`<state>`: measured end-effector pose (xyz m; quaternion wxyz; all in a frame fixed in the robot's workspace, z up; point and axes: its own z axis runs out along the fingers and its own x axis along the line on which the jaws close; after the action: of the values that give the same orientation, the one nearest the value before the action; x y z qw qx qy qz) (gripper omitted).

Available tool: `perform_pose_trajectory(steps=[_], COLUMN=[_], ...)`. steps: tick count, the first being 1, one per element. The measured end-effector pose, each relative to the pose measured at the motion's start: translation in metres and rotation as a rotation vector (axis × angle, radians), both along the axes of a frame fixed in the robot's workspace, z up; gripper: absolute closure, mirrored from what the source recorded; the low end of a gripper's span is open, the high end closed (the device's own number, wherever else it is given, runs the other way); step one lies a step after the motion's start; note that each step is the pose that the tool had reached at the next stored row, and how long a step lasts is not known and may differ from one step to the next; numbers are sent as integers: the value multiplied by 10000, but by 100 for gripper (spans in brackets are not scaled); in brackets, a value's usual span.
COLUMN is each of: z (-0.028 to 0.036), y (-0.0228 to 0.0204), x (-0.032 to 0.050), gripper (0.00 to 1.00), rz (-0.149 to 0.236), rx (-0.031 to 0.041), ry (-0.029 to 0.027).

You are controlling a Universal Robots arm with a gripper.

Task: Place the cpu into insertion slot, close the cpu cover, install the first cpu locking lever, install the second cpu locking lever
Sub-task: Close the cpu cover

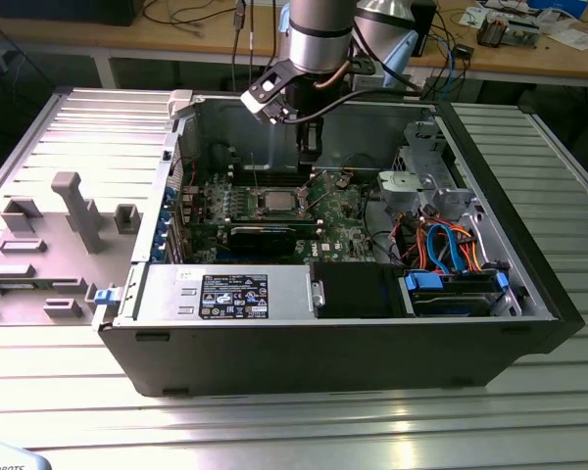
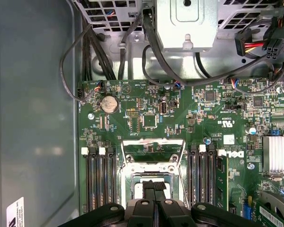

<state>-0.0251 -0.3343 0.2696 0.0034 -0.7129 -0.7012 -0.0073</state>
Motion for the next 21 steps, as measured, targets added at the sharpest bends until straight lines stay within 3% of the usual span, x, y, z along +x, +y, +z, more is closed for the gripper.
perform_pose_trajectory(steps=[21], z=[0], y=[0], x=[40], gripper=[89], rz=[0], rx=[0], ry=[0])
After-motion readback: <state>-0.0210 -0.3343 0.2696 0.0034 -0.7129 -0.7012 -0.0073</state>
